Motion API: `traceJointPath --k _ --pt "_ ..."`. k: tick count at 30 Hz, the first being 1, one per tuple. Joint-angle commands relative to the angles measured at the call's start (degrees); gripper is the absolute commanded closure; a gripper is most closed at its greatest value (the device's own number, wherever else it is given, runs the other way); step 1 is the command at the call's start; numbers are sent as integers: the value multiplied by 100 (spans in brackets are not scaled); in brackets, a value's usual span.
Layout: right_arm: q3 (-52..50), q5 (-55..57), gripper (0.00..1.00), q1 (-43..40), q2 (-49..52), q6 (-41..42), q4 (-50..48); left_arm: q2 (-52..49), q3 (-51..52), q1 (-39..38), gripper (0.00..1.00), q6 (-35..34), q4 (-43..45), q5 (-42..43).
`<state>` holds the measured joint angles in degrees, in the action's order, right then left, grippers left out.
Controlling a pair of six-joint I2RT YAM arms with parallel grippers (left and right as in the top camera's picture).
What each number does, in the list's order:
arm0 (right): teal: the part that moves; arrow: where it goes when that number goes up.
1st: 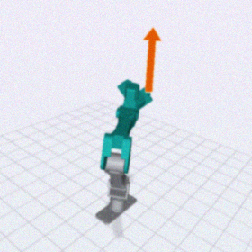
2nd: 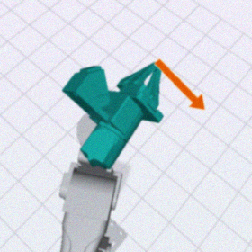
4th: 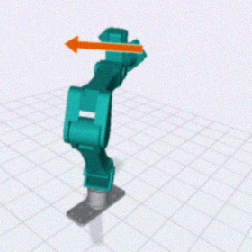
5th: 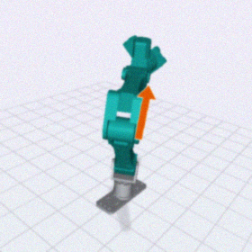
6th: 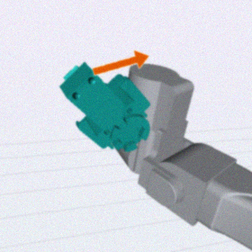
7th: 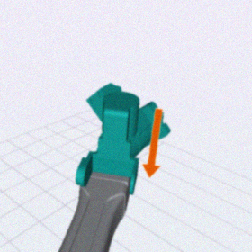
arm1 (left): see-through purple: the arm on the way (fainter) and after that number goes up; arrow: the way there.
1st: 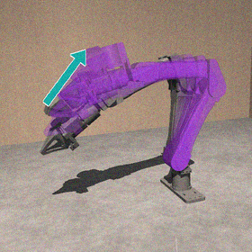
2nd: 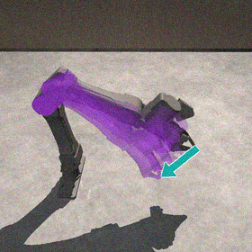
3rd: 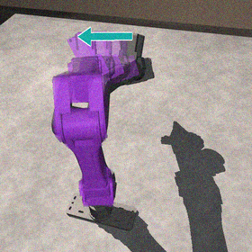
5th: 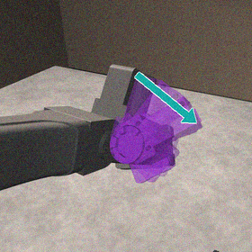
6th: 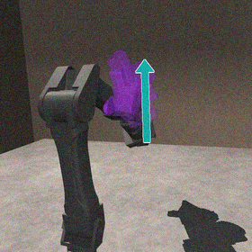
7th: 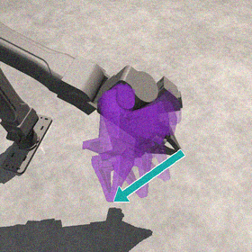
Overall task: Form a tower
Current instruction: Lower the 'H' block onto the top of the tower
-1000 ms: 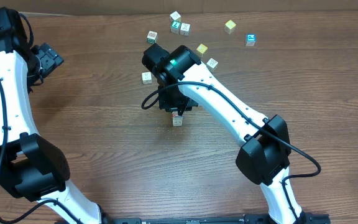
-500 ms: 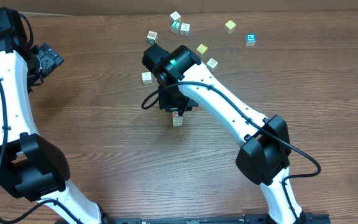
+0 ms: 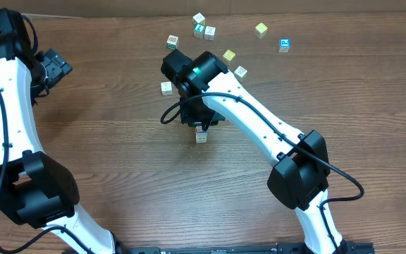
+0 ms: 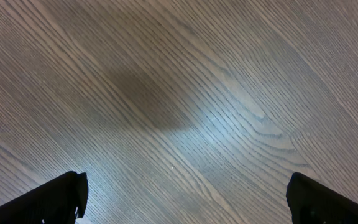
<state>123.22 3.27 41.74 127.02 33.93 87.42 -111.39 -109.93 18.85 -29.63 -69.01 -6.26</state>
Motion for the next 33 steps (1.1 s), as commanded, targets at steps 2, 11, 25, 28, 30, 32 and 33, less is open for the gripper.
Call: traceJointPath --k 2,11,25,28,30,32,33 --pt "-28 74 75 22 -76 42 -42 13 -4 -28 0 28 7 -31" --pt "-28 74 75 22 -52 42 -42 13 -4 -28 1 28 7 -31" --pt "-28 72 75 22 28 57 -35 13 -4 -28 0 28 7 -31" --pt "-28 72 75 22 28 61 -39 13 -4 -28 1 28 7 -31" --pt "-28 72 75 22 28 61 -39 13 -4 -28 0 28 7 -31" --pt "-28 72 75 22 28 61 -37 13 -4 -28 1 28 7 -31" --pt "-28 74 75 22 28 61 -37 13 -4 -28 1 28 7 -31"
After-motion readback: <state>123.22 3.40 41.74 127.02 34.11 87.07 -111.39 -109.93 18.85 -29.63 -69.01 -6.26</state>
